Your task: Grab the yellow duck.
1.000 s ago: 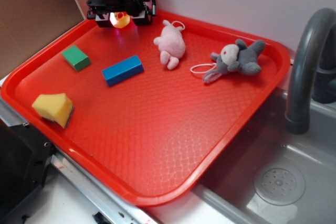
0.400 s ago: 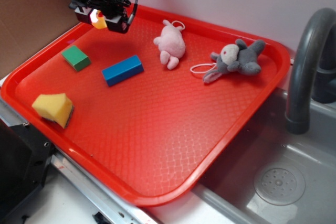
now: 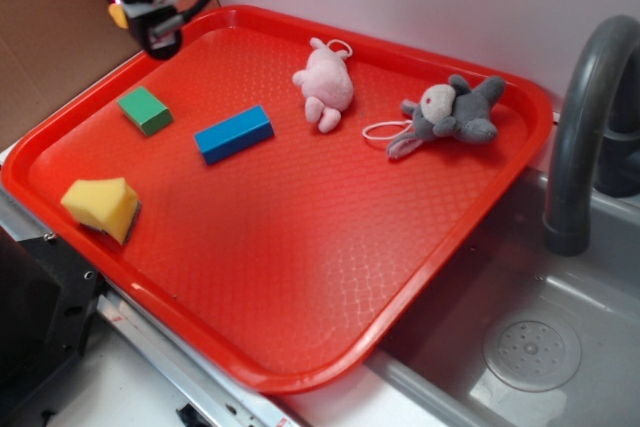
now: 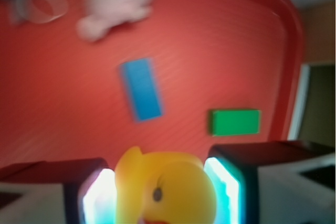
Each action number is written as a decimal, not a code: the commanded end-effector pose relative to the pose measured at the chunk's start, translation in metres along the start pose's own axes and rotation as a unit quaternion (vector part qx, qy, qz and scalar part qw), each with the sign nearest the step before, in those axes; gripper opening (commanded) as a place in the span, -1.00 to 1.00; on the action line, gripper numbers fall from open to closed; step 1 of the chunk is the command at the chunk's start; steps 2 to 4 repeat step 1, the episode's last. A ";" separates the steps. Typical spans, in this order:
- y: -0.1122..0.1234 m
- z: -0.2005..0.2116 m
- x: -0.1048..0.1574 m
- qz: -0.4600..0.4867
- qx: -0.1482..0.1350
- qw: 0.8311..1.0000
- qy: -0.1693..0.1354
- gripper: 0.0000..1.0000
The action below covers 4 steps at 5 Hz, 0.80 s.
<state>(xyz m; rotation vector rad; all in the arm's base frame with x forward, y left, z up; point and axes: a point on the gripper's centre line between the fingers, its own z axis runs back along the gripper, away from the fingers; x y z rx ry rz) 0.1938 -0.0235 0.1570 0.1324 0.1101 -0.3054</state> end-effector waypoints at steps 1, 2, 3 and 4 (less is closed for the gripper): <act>0.012 0.068 -0.008 0.121 -0.011 0.988 -0.096 -1.00; 0.012 0.068 -0.008 0.121 -0.011 0.988 -0.096 -1.00; 0.012 0.068 -0.008 0.121 -0.011 0.988 -0.096 -1.00; 0.012 0.068 -0.008 0.121 -0.011 0.988 -0.096 -1.00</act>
